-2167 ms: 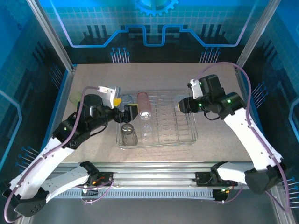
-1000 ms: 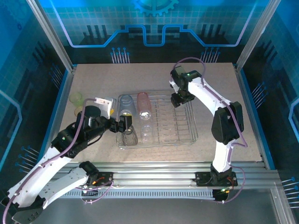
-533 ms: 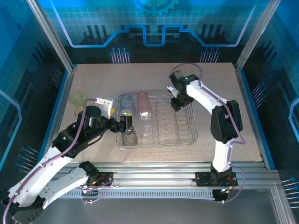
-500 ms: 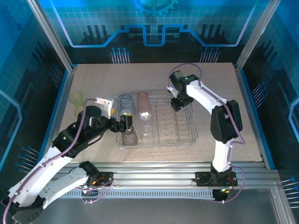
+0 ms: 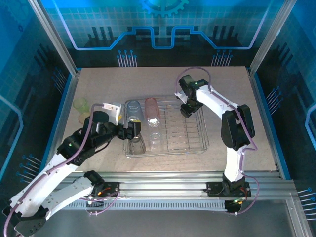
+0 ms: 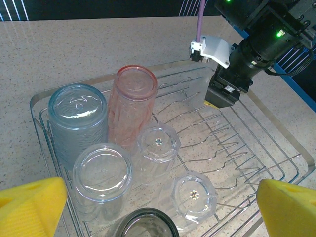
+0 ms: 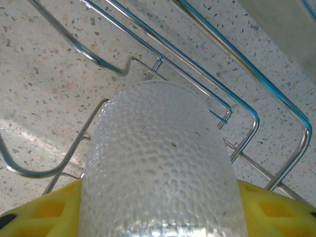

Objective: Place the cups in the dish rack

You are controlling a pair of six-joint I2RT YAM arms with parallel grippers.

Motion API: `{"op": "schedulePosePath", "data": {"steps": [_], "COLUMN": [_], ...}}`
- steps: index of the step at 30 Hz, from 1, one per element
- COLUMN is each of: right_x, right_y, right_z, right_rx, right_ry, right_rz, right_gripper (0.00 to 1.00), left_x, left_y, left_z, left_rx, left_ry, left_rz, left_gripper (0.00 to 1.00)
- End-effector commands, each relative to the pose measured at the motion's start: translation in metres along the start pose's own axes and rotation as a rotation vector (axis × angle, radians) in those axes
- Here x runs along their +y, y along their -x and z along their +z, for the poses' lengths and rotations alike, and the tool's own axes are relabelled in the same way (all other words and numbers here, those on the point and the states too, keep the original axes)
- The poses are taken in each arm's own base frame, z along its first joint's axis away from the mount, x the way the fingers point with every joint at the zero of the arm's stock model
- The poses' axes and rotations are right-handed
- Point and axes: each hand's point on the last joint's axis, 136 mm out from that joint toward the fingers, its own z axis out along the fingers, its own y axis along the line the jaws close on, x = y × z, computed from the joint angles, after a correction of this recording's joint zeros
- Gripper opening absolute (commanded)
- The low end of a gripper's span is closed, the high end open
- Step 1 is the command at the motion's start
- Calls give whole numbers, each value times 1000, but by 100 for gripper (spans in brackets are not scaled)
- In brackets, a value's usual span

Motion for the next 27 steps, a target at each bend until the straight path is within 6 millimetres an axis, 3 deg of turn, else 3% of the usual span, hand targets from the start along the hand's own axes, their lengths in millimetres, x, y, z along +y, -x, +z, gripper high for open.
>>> {"op": "schedulePosePath", "data": {"steps": [1, 11, 22, 27], "right_x": [0, 0, -2, -1], "right_y": [-7, -11, -16, -14], "right_z": [21, 20, 9, -12], "right_rx": [60, 81, 95, 62], "right_ry": [6, 11, -4, -2], "right_rz": [-23, -47, -44, -18], "right_gripper": [55, 76, 79, 79], "left_x": [5, 11, 17, 29], "left_y": [-2, -5, -9, -3], "left_z": [1, 0, -4, -11], "left_rx": [-2, 11, 22, 5], "left_ry": [26, 60, 89, 164], "left_rz": [22, 12, -5, -13], "left_gripper": [99, 99, 99, 99]}}
